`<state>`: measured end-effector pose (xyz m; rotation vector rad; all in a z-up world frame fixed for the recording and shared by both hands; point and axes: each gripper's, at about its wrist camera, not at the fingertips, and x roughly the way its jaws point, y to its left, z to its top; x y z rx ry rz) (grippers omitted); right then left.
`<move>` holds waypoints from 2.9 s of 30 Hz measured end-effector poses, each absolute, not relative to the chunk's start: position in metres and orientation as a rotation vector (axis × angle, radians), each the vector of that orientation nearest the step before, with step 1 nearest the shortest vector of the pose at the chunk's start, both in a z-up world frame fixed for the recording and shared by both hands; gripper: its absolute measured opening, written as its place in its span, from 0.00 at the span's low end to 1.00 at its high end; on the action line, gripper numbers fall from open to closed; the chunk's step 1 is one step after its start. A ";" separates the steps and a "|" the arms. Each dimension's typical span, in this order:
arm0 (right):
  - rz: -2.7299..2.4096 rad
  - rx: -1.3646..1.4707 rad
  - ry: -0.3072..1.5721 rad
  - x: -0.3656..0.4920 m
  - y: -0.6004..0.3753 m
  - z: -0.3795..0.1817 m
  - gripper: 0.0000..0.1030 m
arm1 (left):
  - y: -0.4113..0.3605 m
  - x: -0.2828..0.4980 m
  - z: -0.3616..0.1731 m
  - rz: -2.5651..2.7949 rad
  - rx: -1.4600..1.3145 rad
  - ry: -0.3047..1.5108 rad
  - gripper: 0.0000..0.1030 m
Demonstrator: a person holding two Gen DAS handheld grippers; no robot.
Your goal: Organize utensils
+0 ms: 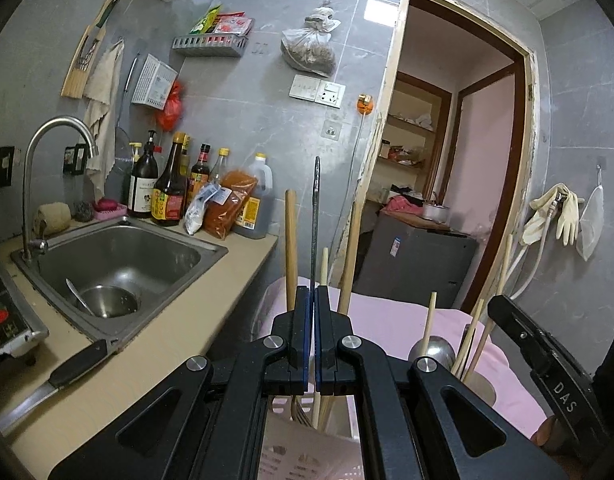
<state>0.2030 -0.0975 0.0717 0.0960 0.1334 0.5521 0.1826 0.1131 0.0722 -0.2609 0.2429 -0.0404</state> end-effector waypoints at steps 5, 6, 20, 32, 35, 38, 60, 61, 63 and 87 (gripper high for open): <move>0.526 0.114 0.172 0.206 -0.094 0.065 0.03 | 0.111 0.179 0.068 -0.047 -0.267 0.248 0.00; 0.521 0.120 0.181 0.207 -0.094 0.063 0.03 | 0.110 0.178 0.067 -0.049 -0.264 0.249 0.00; 0.484 0.127 0.199 0.203 -0.090 0.049 0.20 | 0.108 0.172 0.056 -0.077 -0.281 0.262 0.01; 0.488 0.117 0.198 0.203 -0.088 0.047 0.22 | 0.105 0.170 0.055 -0.088 -0.268 0.263 0.02; 0.487 0.117 0.198 0.203 -0.088 0.047 0.22 | 0.104 0.170 0.055 -0.089 -0.265 0.262 0.02; 0.483 0.119 0.195 0.203 -0.088 0.047 0.22 | 0.104 0.170 0.056 -0.090 -0.262 0.260 0.03; 0.412 0.136 0.147 0.192 -0.102 0.050 0.59 | 0.111 0.155 0.064 -0.098 -0.306 0.196 0.51; 0.403 0.139 0.146 0.190 -0.106 0.051 0.63 | 0.111 0.153 0.064 -0.097 -0.306 0.191 0.57; 0.388 0.143 0.148 0.187 -0.112 0.052 0.67 | 0.109 0.149 0.065 -0.101 -0.300 0.185 0.66; 0.275 0.062 0.238 0.085 -0.190 0.051 1.00 | 0.039 0.084 0.044 -0.219 -0.130 0.302 0.95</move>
